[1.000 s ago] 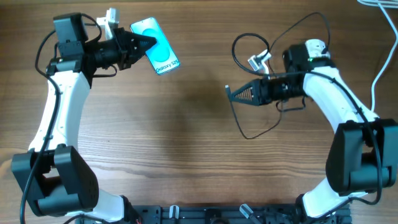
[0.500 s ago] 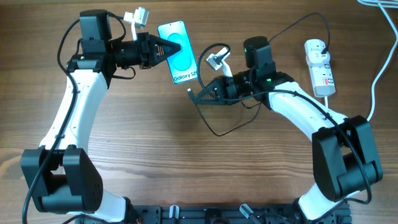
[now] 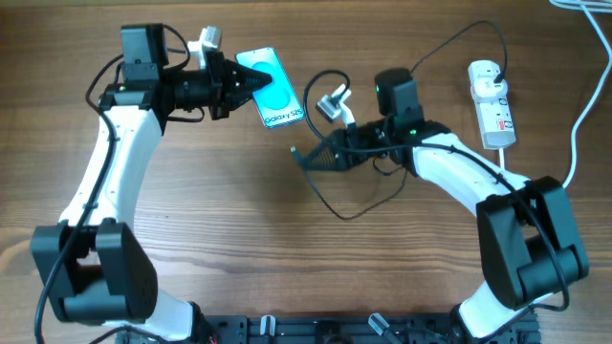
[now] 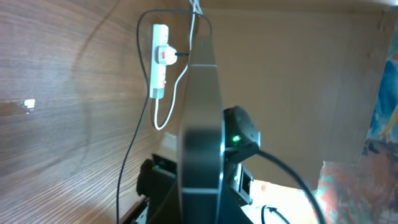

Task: Plug charger to phone and switch on socket

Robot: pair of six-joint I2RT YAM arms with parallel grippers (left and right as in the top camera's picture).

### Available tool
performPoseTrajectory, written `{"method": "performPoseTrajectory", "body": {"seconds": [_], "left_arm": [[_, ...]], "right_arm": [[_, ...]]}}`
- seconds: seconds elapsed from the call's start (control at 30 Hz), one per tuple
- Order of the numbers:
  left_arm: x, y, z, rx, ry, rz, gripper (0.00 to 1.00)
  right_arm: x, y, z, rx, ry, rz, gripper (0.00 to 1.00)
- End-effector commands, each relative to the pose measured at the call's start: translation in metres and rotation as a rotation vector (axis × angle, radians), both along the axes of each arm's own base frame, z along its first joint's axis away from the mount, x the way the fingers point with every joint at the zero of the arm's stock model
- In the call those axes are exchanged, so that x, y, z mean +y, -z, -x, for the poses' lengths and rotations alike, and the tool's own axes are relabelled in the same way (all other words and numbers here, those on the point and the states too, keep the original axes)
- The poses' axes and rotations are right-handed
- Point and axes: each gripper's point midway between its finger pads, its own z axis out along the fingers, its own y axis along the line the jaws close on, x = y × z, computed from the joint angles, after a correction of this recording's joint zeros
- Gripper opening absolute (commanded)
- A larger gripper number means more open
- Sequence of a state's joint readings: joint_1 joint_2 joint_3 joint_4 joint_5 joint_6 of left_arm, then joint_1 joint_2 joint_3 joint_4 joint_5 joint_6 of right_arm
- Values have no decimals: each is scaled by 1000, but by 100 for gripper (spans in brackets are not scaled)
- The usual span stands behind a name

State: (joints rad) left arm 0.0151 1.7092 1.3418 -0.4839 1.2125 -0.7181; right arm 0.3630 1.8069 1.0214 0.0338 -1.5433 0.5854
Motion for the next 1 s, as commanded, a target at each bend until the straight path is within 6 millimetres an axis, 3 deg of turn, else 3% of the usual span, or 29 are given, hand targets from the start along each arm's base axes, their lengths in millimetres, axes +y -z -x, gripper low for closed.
{"method": "performPoseTrajectory", "body": {"seconds": [0.0, 0.07, 0.13, 0.37, 0.6, 0.73, 0.97], "left_arm": [[-1, 26, -11, 84, -1, 9, 4], [-4, 42, -18, 94, 9, 9, 4], [-9, 44, -21, 70, 20, 8, 4], [-18, 37, -27, -15, 41, 8, 4], [-18, 34, -25, -72, 65, 8, 4], [-15, 25, -28, -145, 85, 32, 4], [-16, 25, -27, -142, 86, 32, 4]], "right_arm": [[-4, 12, 8, 77, -3, 24, 5], [-2, 19, 3, 97, 37, 69, 5], [0, 24, -5, 105, 80, 106, 5], [7, -11, -25, 83, 99, 49, 5], [-8, -10, -42, 129, 169, 64, 4], [-8, -9, -47, 136, 196, 72, 4], [-5, -12, -46, 136, 191, 68, 4]]}}
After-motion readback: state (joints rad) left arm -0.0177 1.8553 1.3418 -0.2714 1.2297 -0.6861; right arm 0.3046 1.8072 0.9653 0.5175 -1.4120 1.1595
